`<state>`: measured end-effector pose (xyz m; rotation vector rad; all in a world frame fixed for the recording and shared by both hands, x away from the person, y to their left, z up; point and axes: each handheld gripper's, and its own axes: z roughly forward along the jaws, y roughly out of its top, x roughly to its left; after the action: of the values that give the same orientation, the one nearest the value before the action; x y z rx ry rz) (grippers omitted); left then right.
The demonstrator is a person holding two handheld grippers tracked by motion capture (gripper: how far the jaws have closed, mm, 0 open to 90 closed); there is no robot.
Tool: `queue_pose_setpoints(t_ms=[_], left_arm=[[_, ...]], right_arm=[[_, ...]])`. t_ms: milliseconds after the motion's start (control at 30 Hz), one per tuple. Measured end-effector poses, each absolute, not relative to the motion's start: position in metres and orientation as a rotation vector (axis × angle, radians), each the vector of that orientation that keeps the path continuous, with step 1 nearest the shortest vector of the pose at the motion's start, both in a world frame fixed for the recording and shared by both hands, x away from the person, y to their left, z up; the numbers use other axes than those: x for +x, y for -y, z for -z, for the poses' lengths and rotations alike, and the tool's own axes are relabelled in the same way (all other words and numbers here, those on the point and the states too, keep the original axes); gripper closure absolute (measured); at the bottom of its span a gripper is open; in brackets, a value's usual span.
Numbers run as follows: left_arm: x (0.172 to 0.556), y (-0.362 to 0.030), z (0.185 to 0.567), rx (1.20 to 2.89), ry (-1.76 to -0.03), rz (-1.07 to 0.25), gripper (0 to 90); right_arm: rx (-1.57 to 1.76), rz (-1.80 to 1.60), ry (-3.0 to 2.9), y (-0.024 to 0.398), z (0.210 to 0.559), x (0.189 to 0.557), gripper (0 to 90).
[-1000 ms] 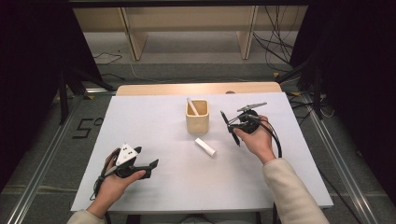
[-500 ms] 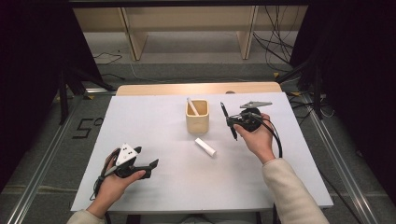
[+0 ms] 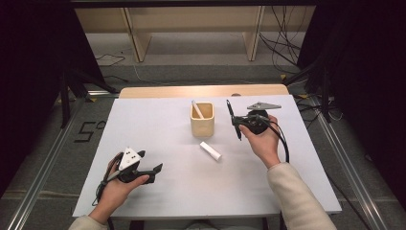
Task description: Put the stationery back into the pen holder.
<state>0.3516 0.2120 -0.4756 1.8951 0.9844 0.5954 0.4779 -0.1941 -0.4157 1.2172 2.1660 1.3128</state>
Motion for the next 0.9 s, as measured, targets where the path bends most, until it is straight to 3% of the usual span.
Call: queue_pose_setpoints(t_ms=[900], left_arm=[[0.3521,-0.2117,0.4758,1.897,-0.984,-0.596,17.2]], right_arm=[[1.182,-1.392,-2.086,0.1873,0.4090,0.4790,80.1]])
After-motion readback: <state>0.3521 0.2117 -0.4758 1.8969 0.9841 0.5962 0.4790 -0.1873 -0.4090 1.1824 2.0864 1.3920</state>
